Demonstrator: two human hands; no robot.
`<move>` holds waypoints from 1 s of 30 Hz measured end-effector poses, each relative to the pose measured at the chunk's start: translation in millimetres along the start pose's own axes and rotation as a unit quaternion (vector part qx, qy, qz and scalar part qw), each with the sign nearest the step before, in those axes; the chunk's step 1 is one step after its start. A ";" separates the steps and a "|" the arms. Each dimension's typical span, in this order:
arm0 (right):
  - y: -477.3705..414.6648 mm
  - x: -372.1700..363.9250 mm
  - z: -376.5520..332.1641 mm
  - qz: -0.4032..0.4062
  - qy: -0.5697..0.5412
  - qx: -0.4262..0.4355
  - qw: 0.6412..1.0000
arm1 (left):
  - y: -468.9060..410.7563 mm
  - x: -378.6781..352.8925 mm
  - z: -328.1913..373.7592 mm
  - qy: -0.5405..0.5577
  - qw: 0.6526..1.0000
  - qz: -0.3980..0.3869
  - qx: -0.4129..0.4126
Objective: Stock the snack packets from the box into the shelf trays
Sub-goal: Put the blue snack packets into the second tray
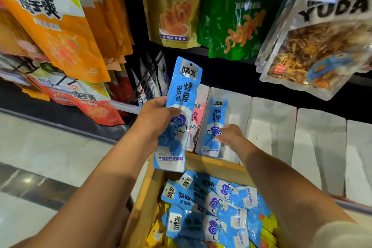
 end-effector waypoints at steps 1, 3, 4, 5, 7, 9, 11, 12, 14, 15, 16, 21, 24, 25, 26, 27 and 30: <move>-5.7 -5.2 4.3 0.000 0.000 -0.007 1.000 | -1.8 -0.1 0.4 0.001 1.000 0.000 0.002; -19.5 -12.6 13.4 0.002 0.034 -0.012 0.999 | -4.8 1.0 0.1 0.002 1.000 0.004 0.006; -31.2 -15.1 18.8 0.004 0.065 -0.005 0.998 | -5.5 1.8 -0.2 0.003 1.000 0.005 0.007; -46.7 -17.2 25.8 0.005 0.101 0.003 0.995 | -5.9 2.2 -0.8 0.004 1.000 0.004 0.008; -111.7 -26.3 61.0 -0.012 0.144 0.018 0.989 | -6.1 3.1 -1.4 0.006 1.000 0.002 0.009; -119.4 -30.6 68.4 -0.022 0.187 0.046 0.981 | -6.5 3.7 -1.0 0.005 1.000 -0.001 0.010; -85.6 -32.1 50.7 -0.031 0.254 0.116 0.960 | -6.8 3.5 -0.5 0.007 1.000 -0.002 0.012; -57.5 -33.1 34.7 -0.026 0.276 0.153 0.949 | -6.8 3.6 -0.3 0.007 1.000 -0.002 0.013; -31.6 -37.9 21.3 -0.039 0.312 0.202 0.928 | -6.5 3.4 -0.4 0.007 1.000 -0.003 0.013; -26.5 -40.3 20.7 -0.052 0.338 0.209 0.916 | -6.3 3.0 -0.9 0.006 1.000 -0.005 0.012; -24.7 -40.9 22.0 -0.063 0.363 0.201 0.908 | -5.9 2.7 -1.3 0.006 1.000 -0.005 0.012; -32.1 -45.9 21.3 -0.092 0.469 0.193 0.857 | -6.4 2.3 -5.7 0.008 1.000 -0.011 0.015; -33.9 -50.7 18.3 -0.113 0.535 0.151 0.824 | -7.5 2.3 -8.7 0.000 1.000 -0.015 0.017; -33.2 -52.1 16.6 -0.112 0.550 0.146 0.815 | -8.1 2.2 -9.7 -0.004 1.000 -0.015 0.017; -33.0 -53.5 15.5 -0.111 0.558 0.145 0.809 | -8.4 2.5 -10.7 -0.007 1.000 -0.015 0.018; -32.3 -54.8 14.1 -0.111 0.564 0.144 0.805 | -8.6 2.2 -11.5 -0.010 1.000 -0.013 0.019; -31.6 -54.4 9.3 -0.112 0.575 0.153 0.795 | -8.5 -1.0 -11.3 -0.016 1.000 -0.011 0.018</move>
Point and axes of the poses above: each hand's wrist, its own y-axis away from the middle knuckle, its own x-axis out of the back of the hand, z = x × y, the point moved 3 cm from there along -y, towards the middle knuckle, and after that the axes turned 3 degrees about -y, right-handed, at the moved point
